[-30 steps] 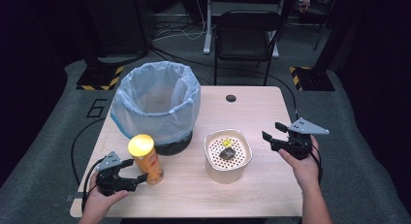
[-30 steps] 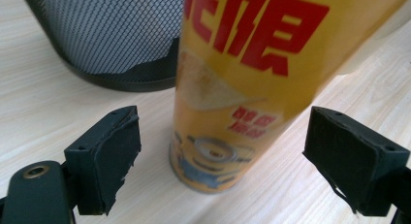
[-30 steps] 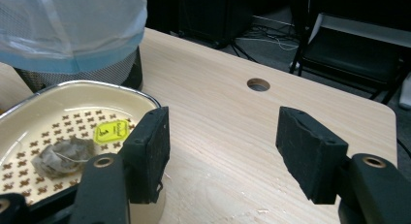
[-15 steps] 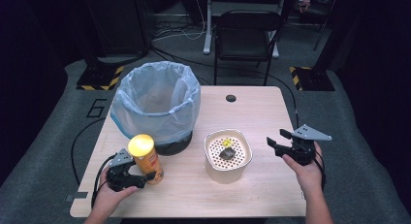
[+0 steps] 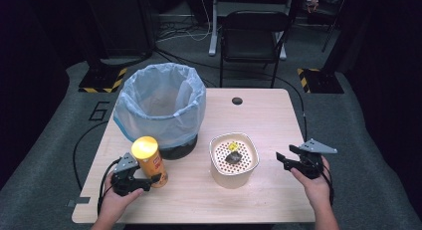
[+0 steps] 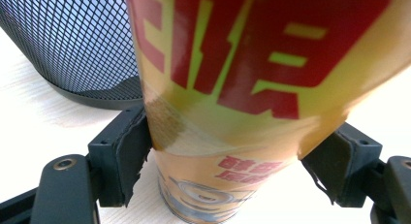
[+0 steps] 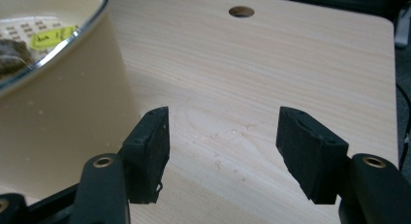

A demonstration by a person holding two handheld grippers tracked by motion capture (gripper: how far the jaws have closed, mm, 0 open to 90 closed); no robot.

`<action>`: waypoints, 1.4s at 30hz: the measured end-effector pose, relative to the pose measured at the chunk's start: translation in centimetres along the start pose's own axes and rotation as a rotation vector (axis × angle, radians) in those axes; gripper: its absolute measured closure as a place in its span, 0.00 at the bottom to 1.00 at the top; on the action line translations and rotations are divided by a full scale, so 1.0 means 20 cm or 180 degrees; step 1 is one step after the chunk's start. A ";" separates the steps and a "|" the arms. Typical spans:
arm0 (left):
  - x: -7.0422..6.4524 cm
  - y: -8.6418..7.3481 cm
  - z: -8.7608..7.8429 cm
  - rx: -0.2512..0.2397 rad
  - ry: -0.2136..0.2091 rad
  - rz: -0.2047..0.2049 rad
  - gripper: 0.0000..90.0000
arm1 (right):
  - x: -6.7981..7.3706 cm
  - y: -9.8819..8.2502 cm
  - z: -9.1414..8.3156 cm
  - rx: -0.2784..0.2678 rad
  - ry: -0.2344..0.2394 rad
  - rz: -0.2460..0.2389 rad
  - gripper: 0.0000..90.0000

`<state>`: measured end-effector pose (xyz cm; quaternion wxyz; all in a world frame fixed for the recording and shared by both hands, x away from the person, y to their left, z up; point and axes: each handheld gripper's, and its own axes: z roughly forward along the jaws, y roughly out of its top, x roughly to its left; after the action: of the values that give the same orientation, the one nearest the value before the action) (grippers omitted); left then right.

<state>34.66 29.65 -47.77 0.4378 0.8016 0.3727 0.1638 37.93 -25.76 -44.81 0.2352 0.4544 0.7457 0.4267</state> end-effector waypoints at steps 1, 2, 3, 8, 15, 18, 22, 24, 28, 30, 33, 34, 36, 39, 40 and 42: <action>0.00 0.00 0.00 -0.0001 0.0014 0.0039 0.25 | 0.00 -0.01 0.01 0.0025 0.0000 0.0008 0.41; -0.01 0.00 -0.01 0.0009 0.0023 0.0054 0.26 | 0.00 -0.02 0.02 0.0047 -0.0001 -0.0002 0.41; -0.01 0.00 -0.01 0.0017 0.0022 0.0068 0.26 | 0.00 -0.03 0.03 0.0061 -0.0016 0.0010 0.41; -0.02 0.01 -0.02 0.0030 0.0025 0.0081 0.26 | 0.00 -0.07 0.05 0.0118 -0.0033 0.0015 0.41; -0.03 0.05 -0.09 0.0010 -0.0002 0.0078 0.27 | -0.01 -0.11 0.07 0.0191 -0.0098 0.0037 0.41; -0.05 0.08 -0.14 0.0007 -0.0027 0.0032 0.27 | -0.01 -0.13 0.09 0.0195 -0.0097 0.0054 0.41; -0.05 0.13 -0.19 -0.0006 -0.0056 -0.0006 0.27 | -0.01 -0.14 0.10 0.0223 -0.0108 0.0046 0.41; -0.06 0.16 -0.22 0.0002 -0.0049 0.0015 0.27 | -0.01 -0.15 0.11 0.0200 -0.0091 0.0064 0.41; -0.07 0.22 -0.27 -0.0033 -0.0048 -0.0004 0.27 | -0.01 -0.16 0.13 0.0239 -0.0084 0.0105 0.41; -0.07 0.25 -0.29 -0.0054 -0.0090 -0.0045 0.27 | -0.01 -0.16 0.13 0.0260 -0.0078 0.0084 0.41; -0.08 0.29 -0.31 -0.0034 -0.0066 -0.0055 0.27 | -0.01 -0.17 0.13 0.0267 -0.0070 0.0093 0.41; -0.08 0.30 -0.32 -0.0028 -0.0080 -0.0051 0.27 | -0.01 -0.17 0.13 0.0267 -0.0073 0.0102 0.41; -0.08 0.32 -0.33 -0.0009 -0.0104 -0.0030 0.27 | -0.01 -0.17 0.13 0.0280 -0.0076 0.0099 0.41; -0.09 0.35 -0.35 -0.0016 -0.0134 -0.0034 0.27 | -0.01 -0.18 0.14 0.0294 -0.0062 0.0074 0.41; -0.10 0.36 -0.36 0.0000 -0.0161 -0.0049 0.27 | -0.01 -0.18 0.14 0.0297 -0.0081 0.0066 0.41; -0.11 0.38 -0.37 0.0012 -0.0195 -0.0055 0.27 | -0.01 -0.18 0.14 0.0302 -0.0085 0.0092 0.41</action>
<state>32.32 29.81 -37.17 0.4489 0.8038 0.3664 0.1348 38.38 -25.58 -49.44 0.2171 0.4815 0.7553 0.3880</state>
